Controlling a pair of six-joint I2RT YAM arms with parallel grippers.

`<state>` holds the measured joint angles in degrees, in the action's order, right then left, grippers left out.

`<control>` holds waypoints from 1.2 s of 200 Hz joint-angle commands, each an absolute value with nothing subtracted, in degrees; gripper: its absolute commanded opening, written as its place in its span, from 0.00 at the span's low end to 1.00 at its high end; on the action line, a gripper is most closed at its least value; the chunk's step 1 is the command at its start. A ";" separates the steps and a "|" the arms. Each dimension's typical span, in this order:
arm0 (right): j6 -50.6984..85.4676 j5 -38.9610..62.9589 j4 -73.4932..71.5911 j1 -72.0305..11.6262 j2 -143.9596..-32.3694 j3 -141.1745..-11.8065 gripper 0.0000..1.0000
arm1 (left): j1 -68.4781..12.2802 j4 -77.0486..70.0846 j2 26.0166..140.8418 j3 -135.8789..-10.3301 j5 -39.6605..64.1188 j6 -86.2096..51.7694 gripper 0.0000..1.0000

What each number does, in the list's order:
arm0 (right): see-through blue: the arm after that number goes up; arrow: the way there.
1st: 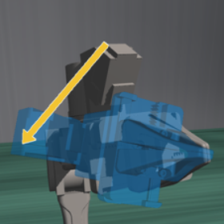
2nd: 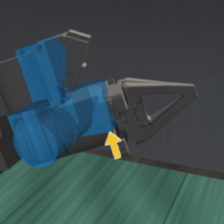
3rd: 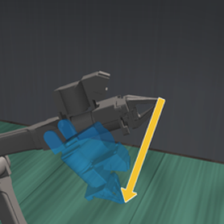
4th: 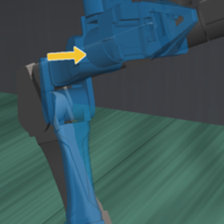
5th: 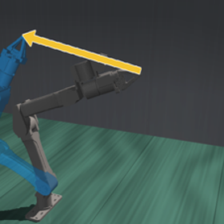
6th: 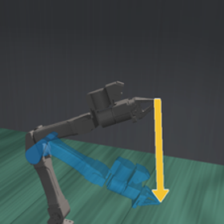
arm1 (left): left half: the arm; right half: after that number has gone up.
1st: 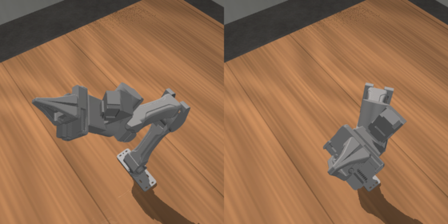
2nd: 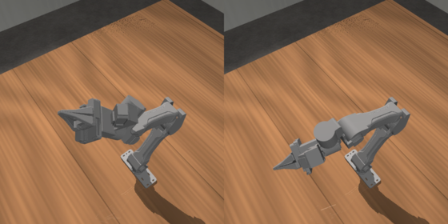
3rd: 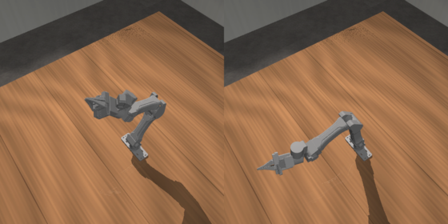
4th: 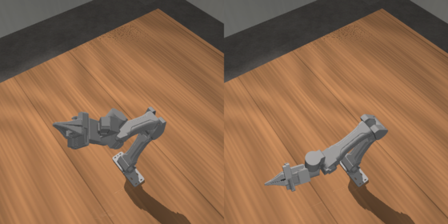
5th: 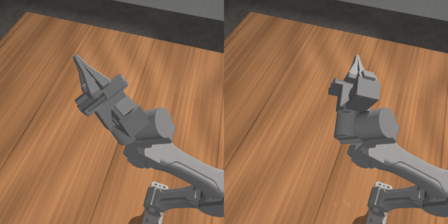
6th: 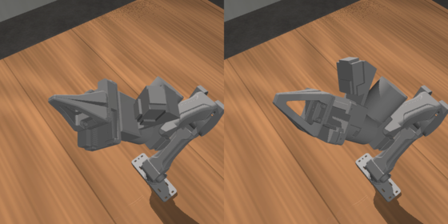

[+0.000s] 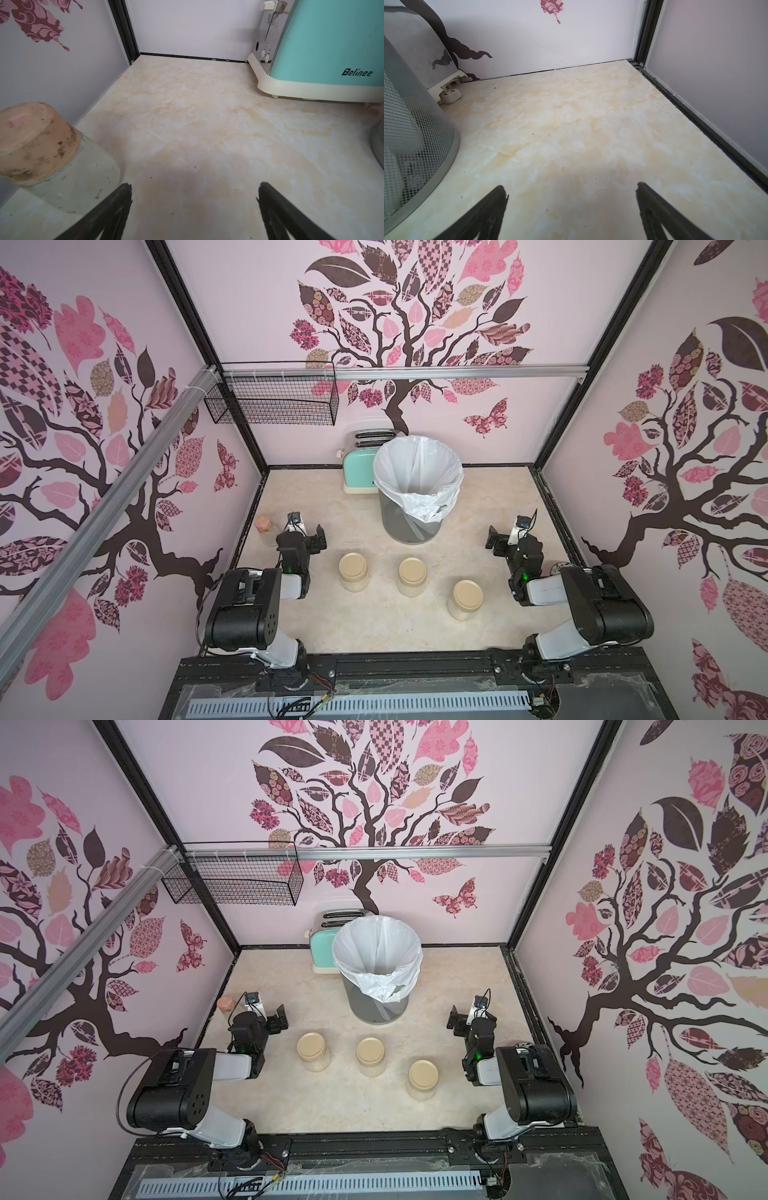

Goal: Empty moldy rice from jars
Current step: Pick up the jar from the center of the board.

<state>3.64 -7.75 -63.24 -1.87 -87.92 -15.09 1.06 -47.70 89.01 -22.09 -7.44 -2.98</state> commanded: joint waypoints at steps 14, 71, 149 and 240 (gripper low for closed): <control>3.24 -8.41 -64.07 -2.36 -88.60 -16.71 0.99 | 0.83 -49.16 89.21 -22.32 -7.74 -2.54 0.98; 3.30 -8.38 -63.99 -2.30 -88.68 -16.87 0.99 | 0.86 -49.04 89.29 -22.41 -7.76 -2.64 0.98; 3.25 -8.39 -63.72 -2.32 -88.78 -17.05 0.99 | 1.11 -48.72 89.46 -22.68 -7.39 -2.77 0.98; 6.17 -9.09 -38.05 -2.94 -77.14 -25.91 0.99 | 1.24 -15.18 76.55 -36.73 -6.70 -4.33 0.98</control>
